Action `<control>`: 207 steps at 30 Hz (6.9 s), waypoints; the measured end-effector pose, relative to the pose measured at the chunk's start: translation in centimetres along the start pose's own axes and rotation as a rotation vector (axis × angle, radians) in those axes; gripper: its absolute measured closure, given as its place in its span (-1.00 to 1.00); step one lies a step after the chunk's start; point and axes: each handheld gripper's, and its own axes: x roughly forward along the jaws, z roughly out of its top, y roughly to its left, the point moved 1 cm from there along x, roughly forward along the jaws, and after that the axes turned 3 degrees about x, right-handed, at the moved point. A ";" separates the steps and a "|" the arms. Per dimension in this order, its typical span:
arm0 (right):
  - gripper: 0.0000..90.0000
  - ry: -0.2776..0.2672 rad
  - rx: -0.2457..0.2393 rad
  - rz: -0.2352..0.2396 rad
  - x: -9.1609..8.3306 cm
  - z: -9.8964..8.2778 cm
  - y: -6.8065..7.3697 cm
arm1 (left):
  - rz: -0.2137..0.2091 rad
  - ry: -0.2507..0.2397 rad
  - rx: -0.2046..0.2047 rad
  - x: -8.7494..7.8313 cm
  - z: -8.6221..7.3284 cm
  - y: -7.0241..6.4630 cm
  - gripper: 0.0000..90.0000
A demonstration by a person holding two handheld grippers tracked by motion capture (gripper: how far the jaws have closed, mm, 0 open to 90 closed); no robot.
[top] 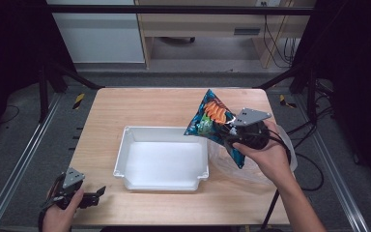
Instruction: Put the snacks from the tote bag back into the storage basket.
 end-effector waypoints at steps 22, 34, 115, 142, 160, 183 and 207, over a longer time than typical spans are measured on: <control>-0.06 -0.005 -0.025 0.026 1.0 1.1 1.2 | -0.001 0.000 0.001 0.0 0.0 0.0 -0.93; -0.05 -0.012 -0.040 0.046 2.0 1.8 2.2 | -0.003 0.000 0.002 0.0 0.0 0.0 -0.93; -0.05 0.057 -0.208 0.275 11.1 5.2 10.1 | -0.013 -0.008 0.015 0.3 0.3 -0.1 -0.93; -0.05 0.087 -0.262 0.321 12.8 5.4 12.2 | -0.009 -0.015 0.017 0.2 0.3 -0.1 -0.92; -0.05 0.128 -0.288 0.331 13.3 4.9 12.7 | -0.012 -0.016 0.015 0.2 0.3 -0.2 -0.92; -0.05 0.181 -0.294 0.326 14.5 3.4 12.6 | -0.010 -0.017 0.022 0.2 0.4 -0.2 -0.93; -0.06 0.225 -0.305 0.335 15.9 2.6 13.0 | -0.009 -0.014 0.030 0.1 0.5 -0.1 -0.93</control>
